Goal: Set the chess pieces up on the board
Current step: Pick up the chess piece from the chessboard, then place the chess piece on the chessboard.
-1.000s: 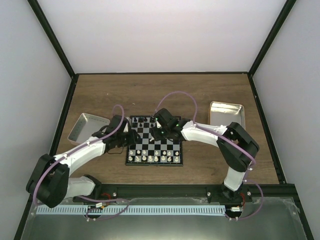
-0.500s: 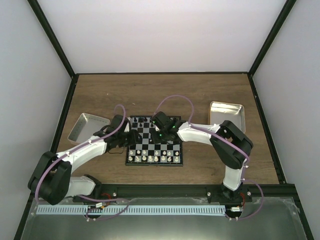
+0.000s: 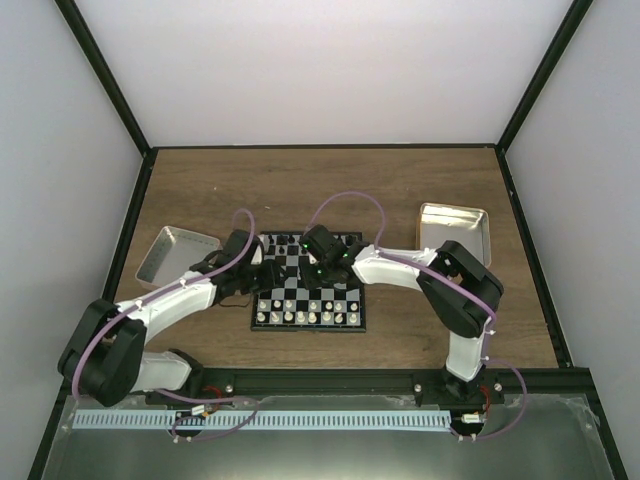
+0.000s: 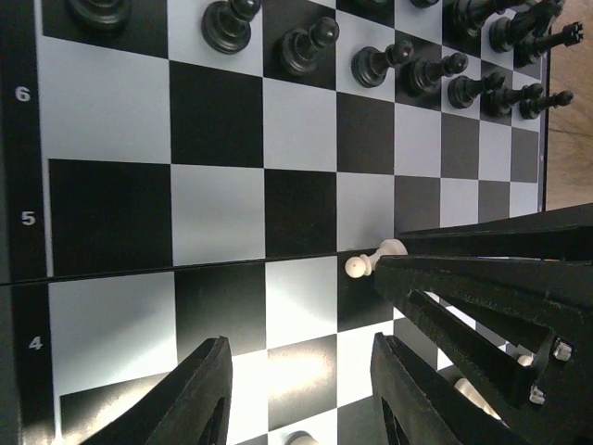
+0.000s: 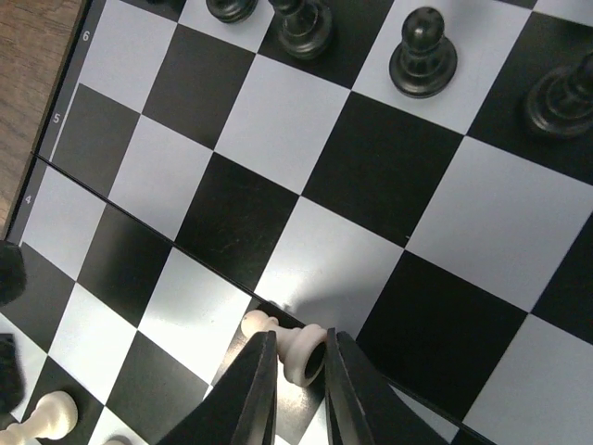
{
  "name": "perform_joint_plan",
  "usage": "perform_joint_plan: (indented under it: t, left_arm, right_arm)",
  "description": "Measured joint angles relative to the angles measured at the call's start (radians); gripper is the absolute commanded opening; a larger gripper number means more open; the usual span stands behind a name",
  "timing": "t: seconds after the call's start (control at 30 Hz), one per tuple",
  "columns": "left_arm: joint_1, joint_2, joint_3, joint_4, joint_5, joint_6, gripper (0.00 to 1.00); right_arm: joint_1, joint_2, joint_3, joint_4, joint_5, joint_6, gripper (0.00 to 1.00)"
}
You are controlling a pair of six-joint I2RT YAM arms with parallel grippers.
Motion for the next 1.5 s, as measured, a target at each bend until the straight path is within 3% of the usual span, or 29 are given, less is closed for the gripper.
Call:
perform_joint_plan:
  t: [0.33,1.2,1.5]
  left_arm:
    - [-0.016,0.04,0.0,0.047,0.005,-0.026,0.42]
    - [-0.017,0.111,-0.1,0.359,0.114,-0.377,0.43]
    - [-0.017,0.129,-0.125,0.442,0.165,-0.441,0.36]
  right_arm:
    - [0.0,0.0,-0.01,0.037,-0.011,0.018,0.12]
    - [-0.024,-0.129,-0.26,0.294,-0.12,0.111,0.11]
    - [-0.03,-0.194,-0.302,0.377,-0.152,0.153,0.11]
